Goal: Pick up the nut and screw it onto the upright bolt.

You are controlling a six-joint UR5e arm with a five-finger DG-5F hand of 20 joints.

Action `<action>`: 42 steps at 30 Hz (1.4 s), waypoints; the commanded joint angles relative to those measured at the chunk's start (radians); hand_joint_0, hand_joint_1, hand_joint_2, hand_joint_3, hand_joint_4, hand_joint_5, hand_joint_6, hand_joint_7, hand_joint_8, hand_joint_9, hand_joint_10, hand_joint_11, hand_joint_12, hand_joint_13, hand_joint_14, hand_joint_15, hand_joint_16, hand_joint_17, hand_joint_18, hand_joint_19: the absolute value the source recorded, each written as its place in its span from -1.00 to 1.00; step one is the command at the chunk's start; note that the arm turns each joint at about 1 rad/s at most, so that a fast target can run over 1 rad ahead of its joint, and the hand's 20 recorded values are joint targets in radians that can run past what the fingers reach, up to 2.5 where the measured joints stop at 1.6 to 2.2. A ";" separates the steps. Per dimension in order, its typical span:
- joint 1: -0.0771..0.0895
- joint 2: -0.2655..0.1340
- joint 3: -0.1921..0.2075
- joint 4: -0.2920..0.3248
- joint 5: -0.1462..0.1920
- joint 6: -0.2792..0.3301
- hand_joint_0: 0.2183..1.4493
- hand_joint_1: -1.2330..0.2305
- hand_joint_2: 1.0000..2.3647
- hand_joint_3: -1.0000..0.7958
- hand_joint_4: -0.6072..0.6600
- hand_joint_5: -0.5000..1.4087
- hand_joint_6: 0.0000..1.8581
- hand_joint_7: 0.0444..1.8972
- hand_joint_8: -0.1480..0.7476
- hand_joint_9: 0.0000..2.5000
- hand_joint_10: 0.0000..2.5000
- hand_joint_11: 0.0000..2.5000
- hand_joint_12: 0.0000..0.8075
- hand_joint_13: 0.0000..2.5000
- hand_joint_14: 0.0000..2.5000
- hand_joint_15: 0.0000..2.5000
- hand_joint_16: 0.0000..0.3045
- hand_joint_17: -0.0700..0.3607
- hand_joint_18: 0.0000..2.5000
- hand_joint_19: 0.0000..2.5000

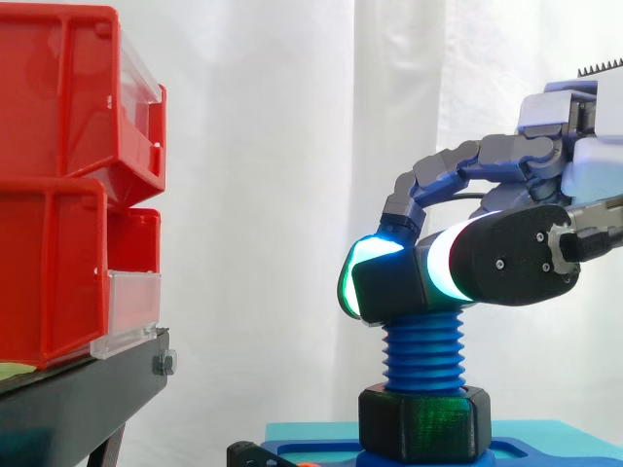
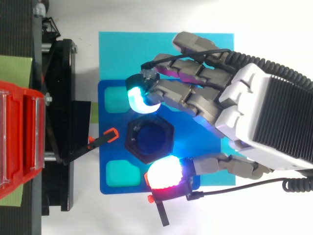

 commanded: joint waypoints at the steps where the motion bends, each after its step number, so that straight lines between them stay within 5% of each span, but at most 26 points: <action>1: -0.001 0.000 0.000 -0.008 -0.001 0.008 -0.41 -0.15 -1.00 -0.40 0.30 -0.64 -0.08 0.07 0.04 -0.42 -1.00 -0.95 -0.19 -0.54 -1.00 -1.00 -0.75 -0.28 -0.70 -1.00; 42: -0.007 0.002 0.000 -0.031 -0.008 0.011 -0.41 -0.16 -0.99 -0.40 0.30 -0.64 -0.08 0.07 0.04 -0.42 -1.00 -0.95 -0.20 -0.54 -1.00 -1.00 -0.75 -0.28 -0.70 -1.00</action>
